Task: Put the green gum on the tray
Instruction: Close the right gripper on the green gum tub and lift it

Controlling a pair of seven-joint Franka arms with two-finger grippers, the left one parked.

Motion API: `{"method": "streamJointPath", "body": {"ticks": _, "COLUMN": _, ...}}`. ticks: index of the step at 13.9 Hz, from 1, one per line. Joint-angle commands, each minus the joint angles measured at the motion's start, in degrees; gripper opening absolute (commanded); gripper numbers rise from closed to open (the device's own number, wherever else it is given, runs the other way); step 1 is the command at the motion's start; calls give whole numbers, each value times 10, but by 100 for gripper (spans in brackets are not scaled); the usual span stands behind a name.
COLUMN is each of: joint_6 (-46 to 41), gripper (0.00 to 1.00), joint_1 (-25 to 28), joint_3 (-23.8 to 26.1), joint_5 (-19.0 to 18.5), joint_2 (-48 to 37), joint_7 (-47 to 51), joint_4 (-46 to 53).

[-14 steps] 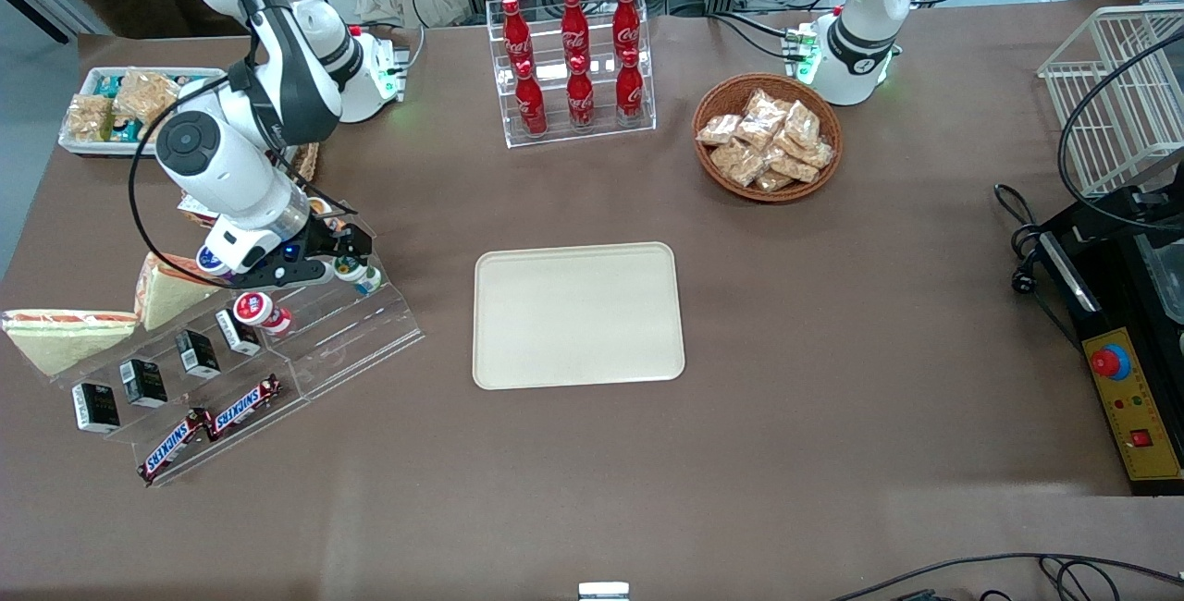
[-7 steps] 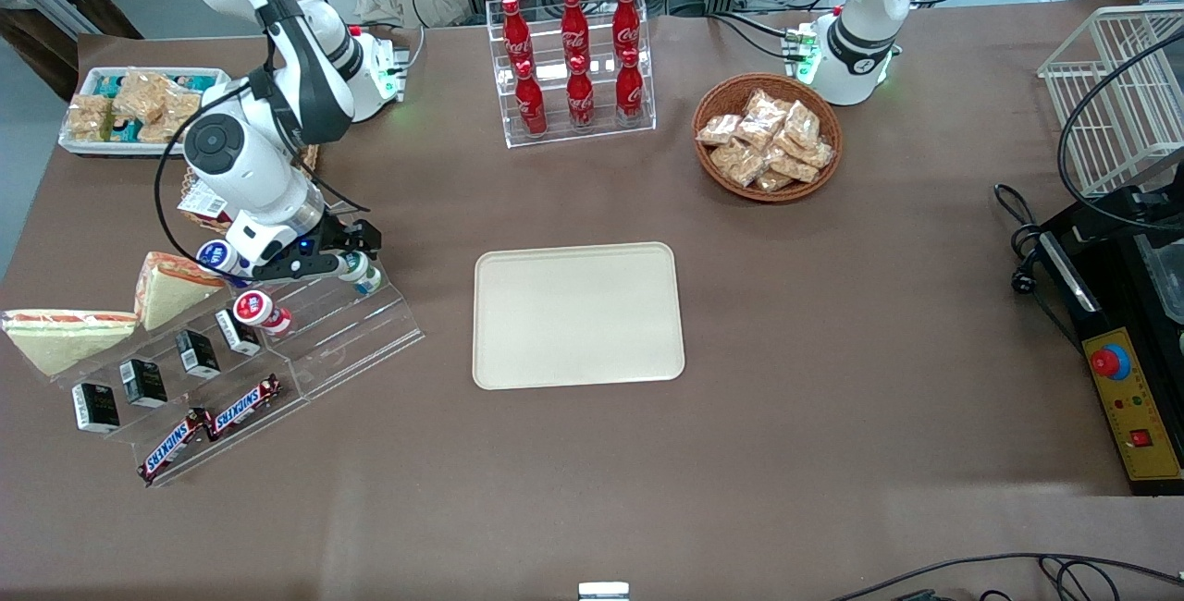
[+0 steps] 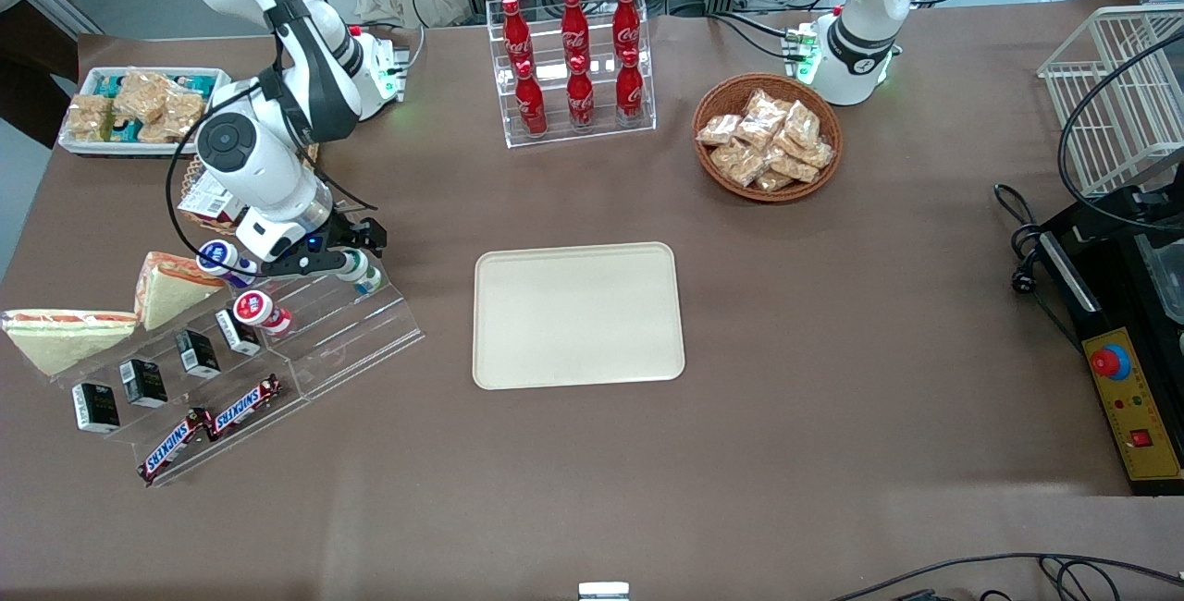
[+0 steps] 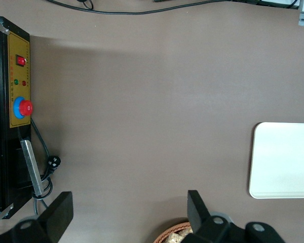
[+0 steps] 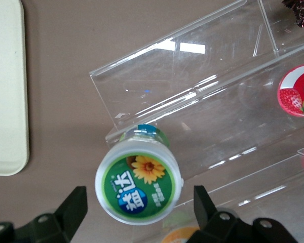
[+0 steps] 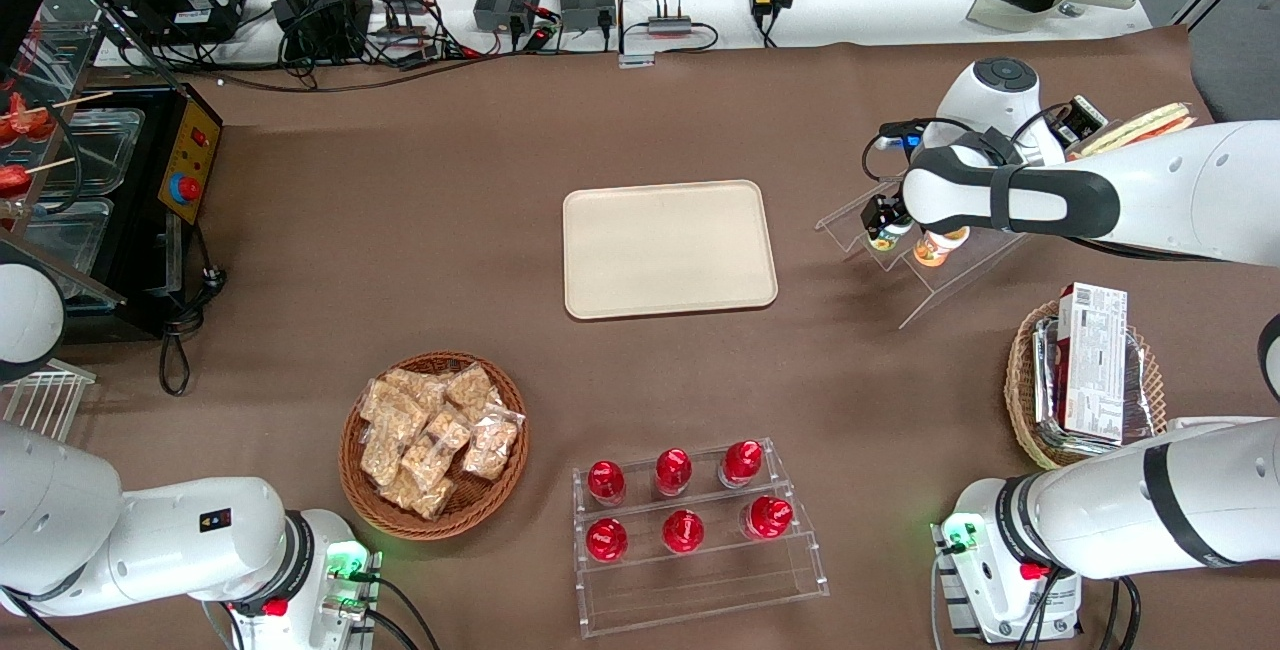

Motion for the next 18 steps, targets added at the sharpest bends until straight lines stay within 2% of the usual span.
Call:
{"method": "streamJointPath", "body": {"ticks": 1, "joint_6": 8, "gripper": 39, "joint_1": 2, "joint_3": -2, "joint_5": -11, "joint_2": -6, "joint_7": 17, "joint_4": -9}}
{"method": "streamJointPath", "body": {"ticks": 3, "joint_6": 5, "gripper": 24, "joint_1": 2, "joint_3": -2, "joint_5": -11, "joint_2": -6, "joint_7": 30, "joint_4": -7}}
{"method": "streamJointPath", "body": {"ticks": 6, "joint_6": -3, "gripper": 18, "joint_1": 2, "joint_3": -2, "joint_5": -8, "joint_2": -3, "joint_7": 29, "joint_4": 12}}
{"method": "streamJointPath", "body": {"ticks": 9, "joint_6": -66, "gripper": 15, "joint_1": 1, "joint_3": -3, "joint_5": -5, "joint_2": 2, "joint_7": 28, "joint_4": 61}}
{"method": "streamJointPath", "body": {"ticks": 12, "joint_6": -198, "gripper": 15, "joint_1": 1, "joint_3": -3, "joint_5": -5, "joint_2": 4, "joint_7": 27, "joint_4": 172}}
{"method": "streamJointPath", "body": {"ticks": 15, "joint_6": -375, "gripper": 15, "joint_1": 5, "joint_3": -2, "joint_5": -3, "joint_2": 35, "joint_7": 27, "joint_4": 344}}
{"method": "streamJointPath", "body": {"ticks": 18, "joint_6": -450, "gripper": 15, "joint_1": 26, "joint_3": -2, "joint_5": -1, "joint_2": 36, "joint_7": 30, "joint_4": 439}}
